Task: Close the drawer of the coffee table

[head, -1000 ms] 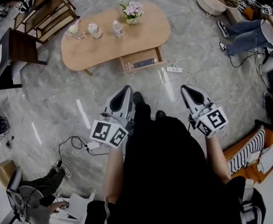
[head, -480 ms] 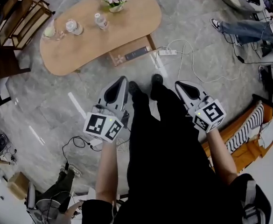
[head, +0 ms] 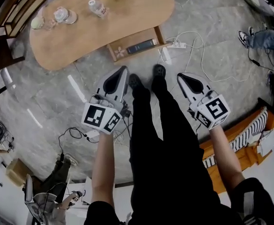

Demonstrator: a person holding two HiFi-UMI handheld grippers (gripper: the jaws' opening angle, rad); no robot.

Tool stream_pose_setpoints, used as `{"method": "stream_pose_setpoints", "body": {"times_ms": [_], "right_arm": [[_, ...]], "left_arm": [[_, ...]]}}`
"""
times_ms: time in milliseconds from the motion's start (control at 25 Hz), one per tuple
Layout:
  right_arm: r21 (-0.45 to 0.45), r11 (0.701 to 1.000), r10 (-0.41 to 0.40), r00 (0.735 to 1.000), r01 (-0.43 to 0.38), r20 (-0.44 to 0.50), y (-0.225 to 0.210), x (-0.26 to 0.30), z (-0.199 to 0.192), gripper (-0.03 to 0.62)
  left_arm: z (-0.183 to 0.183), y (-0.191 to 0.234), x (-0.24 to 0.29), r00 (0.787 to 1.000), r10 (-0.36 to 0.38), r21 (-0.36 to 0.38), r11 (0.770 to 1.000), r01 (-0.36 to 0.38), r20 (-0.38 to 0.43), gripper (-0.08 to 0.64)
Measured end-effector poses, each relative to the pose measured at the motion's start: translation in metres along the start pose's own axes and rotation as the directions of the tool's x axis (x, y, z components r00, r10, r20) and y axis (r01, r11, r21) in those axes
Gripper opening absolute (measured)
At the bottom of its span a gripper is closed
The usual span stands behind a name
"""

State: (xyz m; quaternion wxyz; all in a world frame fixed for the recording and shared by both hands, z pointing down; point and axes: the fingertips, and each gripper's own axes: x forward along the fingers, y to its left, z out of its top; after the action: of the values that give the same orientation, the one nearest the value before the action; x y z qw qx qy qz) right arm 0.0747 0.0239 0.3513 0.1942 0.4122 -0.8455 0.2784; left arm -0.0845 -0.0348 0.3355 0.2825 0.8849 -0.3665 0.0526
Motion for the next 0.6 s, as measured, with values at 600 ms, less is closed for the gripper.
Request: {"method": "stream_pose_setpoints", "body": {"times_ms": [600], "right_arm": [[-0.099, 0.994, 0.033, 0.98, -0.053, -0.196, -0.135, 0.101, -0.123, 0.014]], "left_arm": [[-0.189, 0.085, 0.026, 0.916, 0.273, 0.064, 0.962, -0.266, -0.293, 0.015]]}}
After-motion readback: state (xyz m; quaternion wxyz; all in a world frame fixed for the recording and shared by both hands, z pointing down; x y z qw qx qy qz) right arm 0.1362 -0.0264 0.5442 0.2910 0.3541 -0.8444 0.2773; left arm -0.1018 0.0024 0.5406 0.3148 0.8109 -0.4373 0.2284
